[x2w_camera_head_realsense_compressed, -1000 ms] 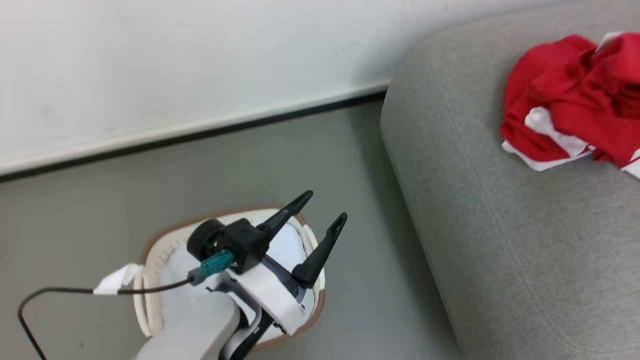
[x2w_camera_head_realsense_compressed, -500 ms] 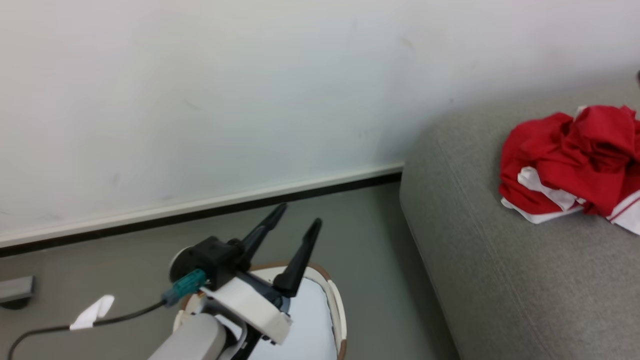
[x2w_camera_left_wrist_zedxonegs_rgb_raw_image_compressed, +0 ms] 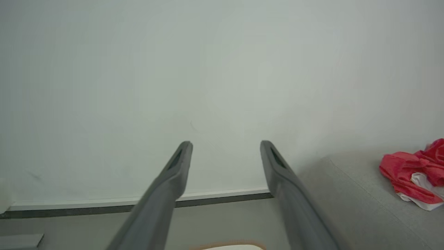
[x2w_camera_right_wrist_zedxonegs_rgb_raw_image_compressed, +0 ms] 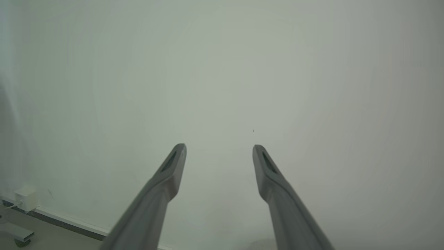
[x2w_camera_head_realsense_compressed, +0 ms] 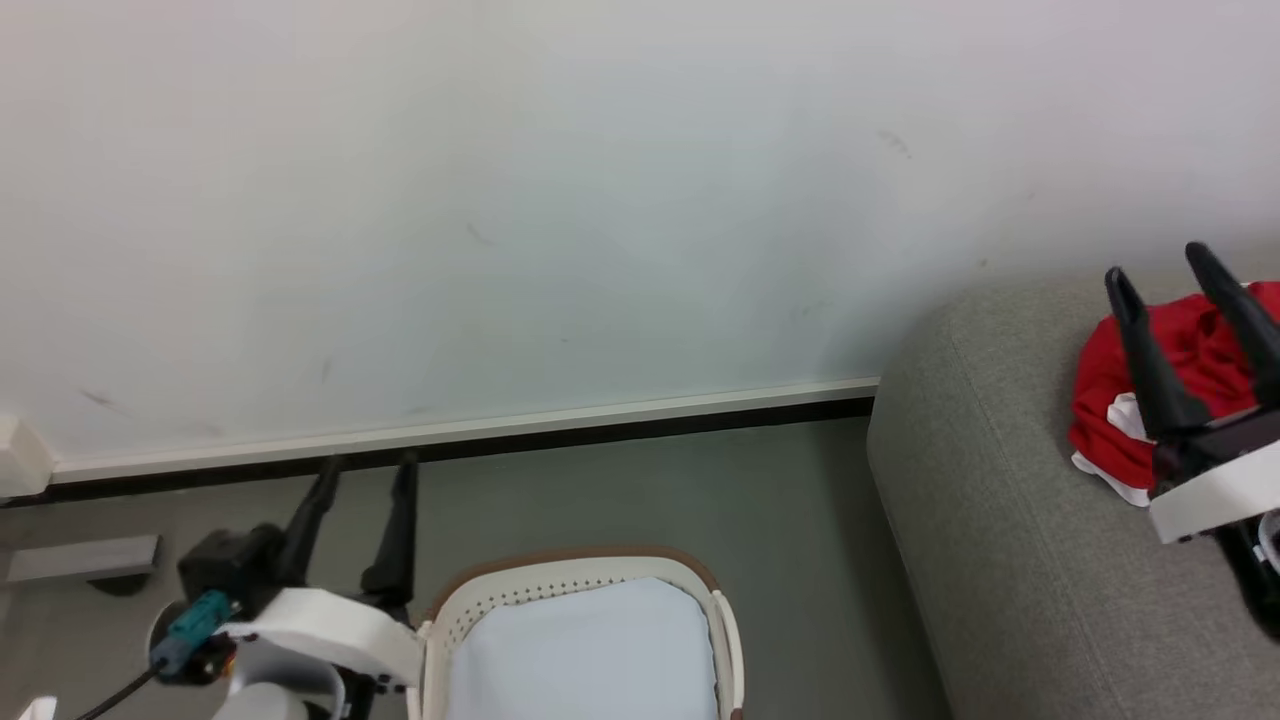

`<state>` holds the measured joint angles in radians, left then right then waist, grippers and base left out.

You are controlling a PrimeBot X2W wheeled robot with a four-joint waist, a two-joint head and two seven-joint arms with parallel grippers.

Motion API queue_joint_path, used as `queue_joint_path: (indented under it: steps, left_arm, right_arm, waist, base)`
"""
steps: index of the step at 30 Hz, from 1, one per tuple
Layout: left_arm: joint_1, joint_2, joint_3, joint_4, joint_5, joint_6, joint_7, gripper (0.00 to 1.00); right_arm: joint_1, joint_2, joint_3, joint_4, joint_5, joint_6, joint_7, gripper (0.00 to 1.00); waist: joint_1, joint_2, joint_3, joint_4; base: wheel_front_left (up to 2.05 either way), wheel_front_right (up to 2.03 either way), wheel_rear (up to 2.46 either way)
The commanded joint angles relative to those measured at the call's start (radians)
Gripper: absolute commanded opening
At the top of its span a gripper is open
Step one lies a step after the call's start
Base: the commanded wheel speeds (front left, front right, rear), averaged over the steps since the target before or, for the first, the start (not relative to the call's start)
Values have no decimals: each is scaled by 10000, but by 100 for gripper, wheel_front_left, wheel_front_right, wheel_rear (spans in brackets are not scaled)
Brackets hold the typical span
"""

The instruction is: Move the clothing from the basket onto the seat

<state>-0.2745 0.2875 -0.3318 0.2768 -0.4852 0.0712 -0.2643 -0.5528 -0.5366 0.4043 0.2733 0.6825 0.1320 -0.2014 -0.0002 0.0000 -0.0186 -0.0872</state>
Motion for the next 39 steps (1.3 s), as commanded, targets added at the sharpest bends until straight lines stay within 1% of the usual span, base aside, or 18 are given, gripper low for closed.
queue_joint_path:
  steps: [1, 3, 4, 5, 8, 10, 14, 18, 21, 24, 30, 39]
  left_arm:
    - [379, -93, 426, 76, -83, 90, 0, 100]
    - [598, -128, 853, 44, 105, 87, 1, 100]
    - [598, -128, 853, 44, 105, 87, 1, 100]
    - [708, -174, 1060, 21, 213, 82, 0, 100]
    - [1098, -460, 1592, 3, 542, 30, 1, 100]
    - [1321, -676, 1932, 69, 732, -90, 0, 100]
    - [1686, -1053, 2501, 274, 1127, -373, 1, 100]
    - [2094, -1355, 3097, 149, 1812, -522, 1, 100]
    - [2346, -1590, 3420, 30, 2293, -738, 0, 100]
    - [2527, -1773, 3650, 51, 2726, -990, 1, 100]
    - [2466, -2028, 4044, 238, 3151, -1394, -1, 100]
    - [2285, -2251, 4344, 358, 3454, -1664, 1, 100]
  right_arm:
    - [635, 378, -324, -65, -442, -27, -233, 100]
    - [1233, 935, -634, -132, -681, -27, -399, 100]
    - [1233, 935, -634, -132, -681, -27, -399, 100]
    - [1519, 1174, -793, -158, -836, -27, -478, 100]
    - [2469, 1952, -1232, -190, -1168, -27, -588, 100]
    - [3087, 2423, -1480, -227, -1450, -27, -643, 100]
    - [4115, 3358, -2017, -680, -2149, -27, -633, 100]
    - [4702, 3979, -2276, -1249, -2881, -27, -636, 100]
    - [5063, 4256, -2337, -1462, -3236, -27, -636, 100]
    - [5244, 4384, -2383, -1505, -3541, -27, -639, 100]
    - [5315, 4573, -2669, -1278, -3675, -27, -640, 100]
    - [5152, 4608, -2658, -1061, -3650, -27, -640, 100]
  waist:
    - [2, 0, -21, 133]
    - [2, 0, -30, 237]
    - [2, 0, -30, 237]
    - [2, 0, -40, 291]
    - [2, 0, -165, 461]
    - [2, 0, -234, 567]
    - [2, 0, -310, 684]
    - [2, 0, -351, 680]
    - [2, 0, -329, 680]
    - [2, 0, -283, 703]
    - [2, 0, -198, 668]
    - [2, 0, -208, 597]
  base:
    - [0, 0, 0]
    - [0, 0, 0]
    - [0, 0, 0]
    - [0, 0, 0]
    - [0, 0, 0]
    - [0, 0, 0]
    - [0, 0, 0]
    - [0, 0, 0]
    - [0, 0, 0]
    - [0, 0, 0]
    - [0, 0, 0]
    - [0, 0, 0]
